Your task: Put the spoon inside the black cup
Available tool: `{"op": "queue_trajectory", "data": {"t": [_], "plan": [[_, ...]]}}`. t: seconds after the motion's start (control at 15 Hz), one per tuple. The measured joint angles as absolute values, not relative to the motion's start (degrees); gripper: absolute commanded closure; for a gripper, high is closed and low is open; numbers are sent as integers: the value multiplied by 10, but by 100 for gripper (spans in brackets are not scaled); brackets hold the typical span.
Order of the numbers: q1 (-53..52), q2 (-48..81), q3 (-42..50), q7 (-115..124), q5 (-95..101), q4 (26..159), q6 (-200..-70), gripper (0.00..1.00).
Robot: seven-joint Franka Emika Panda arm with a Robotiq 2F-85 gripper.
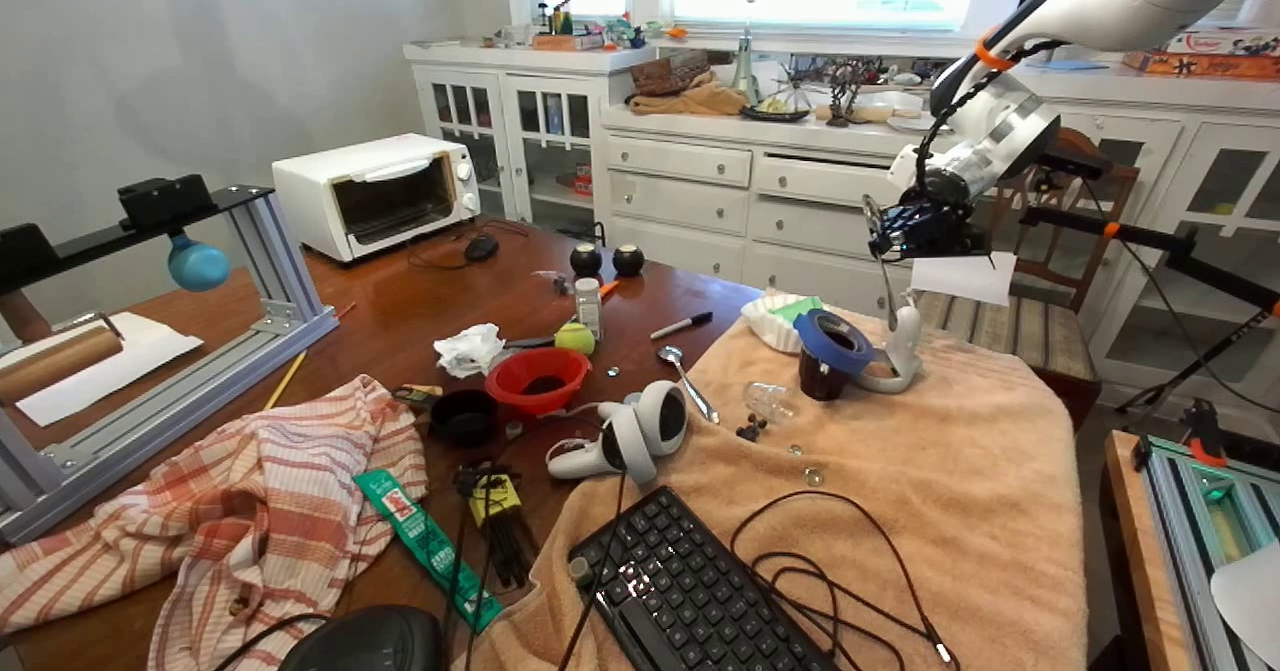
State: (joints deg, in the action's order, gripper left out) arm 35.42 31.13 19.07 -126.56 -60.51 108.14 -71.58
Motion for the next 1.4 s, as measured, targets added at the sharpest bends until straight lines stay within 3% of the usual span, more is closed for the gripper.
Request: {"op": "queue_trajectory", "data": {"t": [0.73,1.4], "plan": [[327,262,188,-1272,-643,1182,-717,98],[280,269,187,-1278,-709,1186,-767,98]]}}
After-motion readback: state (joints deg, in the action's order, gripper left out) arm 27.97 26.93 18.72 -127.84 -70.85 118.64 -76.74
